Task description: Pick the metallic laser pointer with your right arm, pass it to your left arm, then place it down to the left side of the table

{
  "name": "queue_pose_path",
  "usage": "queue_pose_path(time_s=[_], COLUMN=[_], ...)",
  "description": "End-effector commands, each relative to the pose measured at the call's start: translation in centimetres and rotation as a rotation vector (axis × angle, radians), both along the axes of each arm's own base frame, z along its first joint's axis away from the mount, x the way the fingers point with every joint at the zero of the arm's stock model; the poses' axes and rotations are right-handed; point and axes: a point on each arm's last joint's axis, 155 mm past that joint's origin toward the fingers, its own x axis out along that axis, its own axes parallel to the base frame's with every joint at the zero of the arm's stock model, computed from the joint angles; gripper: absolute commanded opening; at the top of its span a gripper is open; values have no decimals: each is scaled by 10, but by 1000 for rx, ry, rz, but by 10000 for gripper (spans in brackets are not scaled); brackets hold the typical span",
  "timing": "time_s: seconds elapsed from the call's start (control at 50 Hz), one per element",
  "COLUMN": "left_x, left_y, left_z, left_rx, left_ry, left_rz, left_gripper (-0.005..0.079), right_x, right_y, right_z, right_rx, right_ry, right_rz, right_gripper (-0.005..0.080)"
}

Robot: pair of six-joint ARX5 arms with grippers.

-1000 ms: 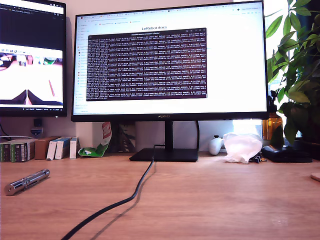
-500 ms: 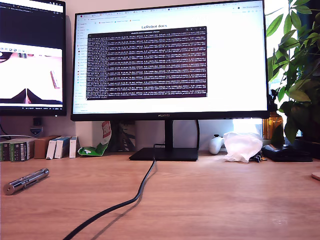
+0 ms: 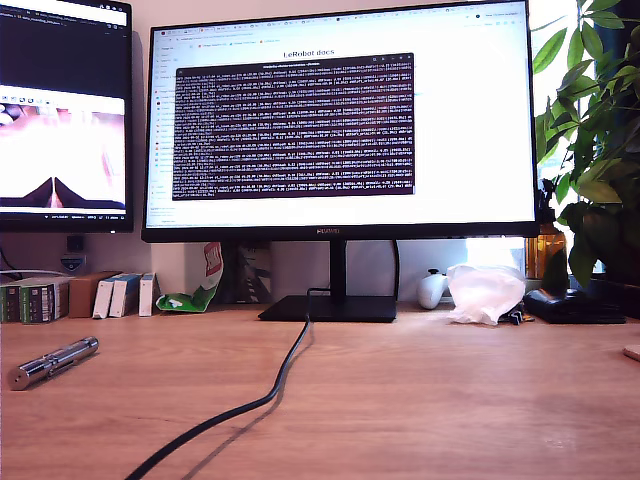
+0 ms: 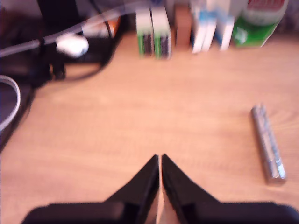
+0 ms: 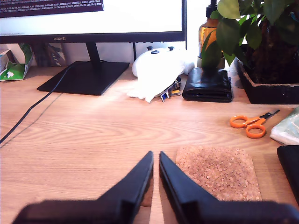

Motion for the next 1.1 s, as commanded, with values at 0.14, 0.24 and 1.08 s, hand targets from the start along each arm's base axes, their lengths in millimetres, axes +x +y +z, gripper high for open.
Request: queue_pose_path(time_s=[0.14,0.24,1.08], left_x=[-7,-6,-5], left_y=[-2,2,3], left_z=[-16,-7,3], left_rx=[14,14,-7], left_ry=[46,6,-38], left_rz=[-55,-35,-38], left_gripper=[-19,-19,-19], right_x=[1,1,1], right_y=[0,0,-1], right_z=[-8,-8,-8], right_rx=[8,7,-5], right_ry=[10,10,8], right_rz=[-3,-3,-2], right_gripper=[-8,-8,-8])
